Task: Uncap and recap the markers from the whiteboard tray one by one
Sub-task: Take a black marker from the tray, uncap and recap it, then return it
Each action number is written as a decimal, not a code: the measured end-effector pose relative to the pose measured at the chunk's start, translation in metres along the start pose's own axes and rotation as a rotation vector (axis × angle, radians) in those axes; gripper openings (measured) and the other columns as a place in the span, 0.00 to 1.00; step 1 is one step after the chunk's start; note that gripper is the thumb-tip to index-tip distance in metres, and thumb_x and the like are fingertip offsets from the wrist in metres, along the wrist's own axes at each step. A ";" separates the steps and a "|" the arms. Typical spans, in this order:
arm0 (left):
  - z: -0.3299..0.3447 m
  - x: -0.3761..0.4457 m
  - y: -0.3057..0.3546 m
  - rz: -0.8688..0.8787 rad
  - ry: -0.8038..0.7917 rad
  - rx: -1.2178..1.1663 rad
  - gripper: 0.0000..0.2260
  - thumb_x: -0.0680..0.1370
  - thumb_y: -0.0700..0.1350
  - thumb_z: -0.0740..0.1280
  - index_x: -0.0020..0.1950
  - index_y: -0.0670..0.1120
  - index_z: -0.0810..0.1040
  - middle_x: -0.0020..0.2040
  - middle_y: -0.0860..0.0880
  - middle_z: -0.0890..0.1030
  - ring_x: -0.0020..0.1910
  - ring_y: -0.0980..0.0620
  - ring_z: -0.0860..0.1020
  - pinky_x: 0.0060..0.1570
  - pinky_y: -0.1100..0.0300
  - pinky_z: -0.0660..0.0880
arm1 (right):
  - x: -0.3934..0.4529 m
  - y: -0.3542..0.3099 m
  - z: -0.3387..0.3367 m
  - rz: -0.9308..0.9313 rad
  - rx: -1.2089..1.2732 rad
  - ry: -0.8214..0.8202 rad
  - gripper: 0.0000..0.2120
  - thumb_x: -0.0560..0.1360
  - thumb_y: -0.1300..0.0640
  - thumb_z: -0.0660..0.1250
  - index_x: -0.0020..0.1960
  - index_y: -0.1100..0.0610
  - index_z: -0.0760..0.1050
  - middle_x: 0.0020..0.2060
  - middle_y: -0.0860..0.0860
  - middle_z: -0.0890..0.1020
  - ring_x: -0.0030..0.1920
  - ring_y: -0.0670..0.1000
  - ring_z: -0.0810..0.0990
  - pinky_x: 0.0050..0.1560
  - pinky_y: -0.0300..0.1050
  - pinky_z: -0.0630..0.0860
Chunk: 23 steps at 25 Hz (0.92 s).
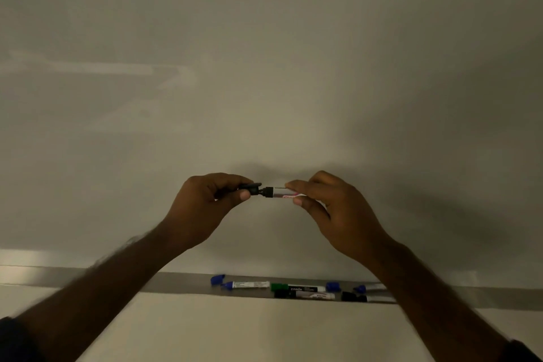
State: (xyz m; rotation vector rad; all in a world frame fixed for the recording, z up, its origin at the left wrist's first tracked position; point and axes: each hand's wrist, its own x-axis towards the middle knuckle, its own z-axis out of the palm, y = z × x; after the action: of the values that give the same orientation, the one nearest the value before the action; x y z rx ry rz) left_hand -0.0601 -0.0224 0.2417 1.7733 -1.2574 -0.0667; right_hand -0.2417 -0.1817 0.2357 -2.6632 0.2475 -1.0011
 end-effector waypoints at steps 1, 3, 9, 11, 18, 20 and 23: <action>0.001 -0.001 0.005 0.012 -0.007 0.011 0.10 0.74 0.43 0.70 0.50 0.57 0.82 0.40 0.58 0.83 0.42 0.61 0.77 0.39 0.75 0.69 | -0.001 -0.001 -0.004 -0.004 0.001 -0.001 0.13 0.77 0.57 0.66 0.61 0.51 0.77 0.39 0.50 0.76 0.36 0.48 0.72 0.34 0.46 0.72; 0.004 -0.002 0.012 0.029 -0.018 0.022 0.09 0.74 0.43 0.70 0.49 0.57 0.82 0.40 0.57 0.83 0.41 0.59 0.77 0.38 0.74 0.69 | -0.002 -0.002 -0.010 -0.004 0.007 0.013 0.13 0.76 0.57 0.67 0.61 0.52 0.77 0.40 0.50 0.77 0.37 0.47 0.72 0.35 0.44 0.71; 0.010 -0.005 0.032 -0.029 -0.065 -0.052 0.08 0.75 0.44 0.69 0.48 0.57 0.82 0.38 0.52 0.84 0.38 0.56 0.80 0.40 0.66 0.75 | -0.008 -0.007 -0.024 0.001 0.011 0.036 0.09 0.76 0.58 0.68 0.56 0.56 0.80 0.40 0.51 0.79 0.39 0.49 0.75 0.38 0.46 0.73; 0.012 -0.006 0.038 -0.033 -0.073 -0.070 0.08 0.76 0.43 0.68 0.46 0.56 0.83 0.35 0.54 0.83 0.34 0.60 0.78 0.37 0.72 0.73 | -0.009 -0.007 -0.027 -0.003 -0.003 0.042 0.08 0.76 0.57 0.68 0.54 0.55 0.80 0.39 0.51 0.79 0.38 0.50 0.74 0.37 0.46 0.72; 0.011 -0.014 0.055 0.023 -0.040 -0.058 0.08 0.76 0.40 0.67 0.47 0.51 0.83 0.34 0.53 0.82 0.33 0.59 0.78 0.35 0.74 0.72 | -0.012 -0.015 -0.036 -0.031 0.007 0.063 0.09 0.76 0.53 0.65 0.51 0.54 0.80 0.34 0.51 0.77 0.34 0.49 0.73 0.33 0.44 0.70; 0.011 -0.015 0.058 0.060 -0.031 -0.035 0.07 0.76 0.39 0.67 0.48 0.49 0.83 0.34 0.53 0.82 0.35 0.57 0.78 0.36 0.73 0.72 | -0.010 -0.017 -0.041 -0.042 -0.002 0.064 0.09 0.75 0.53 0.64 0.50 0.54 0.80 0.32 0.51 0.77 0.33 0.49 0.72 0.32 0.43 0.69; 0.010 -0.015 0.061 0.082 -0.014 -0.037 0.07 0.76 0.39 0.67 0.48 0.48 0.83 0.33 0.54 0.81 0.34 0.58 0.77 0.35 0.73 0.72 | -0.008 -0.020 -0.044 -0.045 -0.016 0.068 0.09 0.75 0.52 0.64 0.49 0.55 0.80 0.31 0.51 0.77 0.32 0.48 0.72 0.32 0.42 0.68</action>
State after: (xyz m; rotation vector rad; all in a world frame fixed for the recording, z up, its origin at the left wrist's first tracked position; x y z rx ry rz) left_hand -0.1161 -0.0203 0.2720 1.6907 -1.3294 -0.0560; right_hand -0.2760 -0.1695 0.2691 -2.6631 0.2123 -1.1097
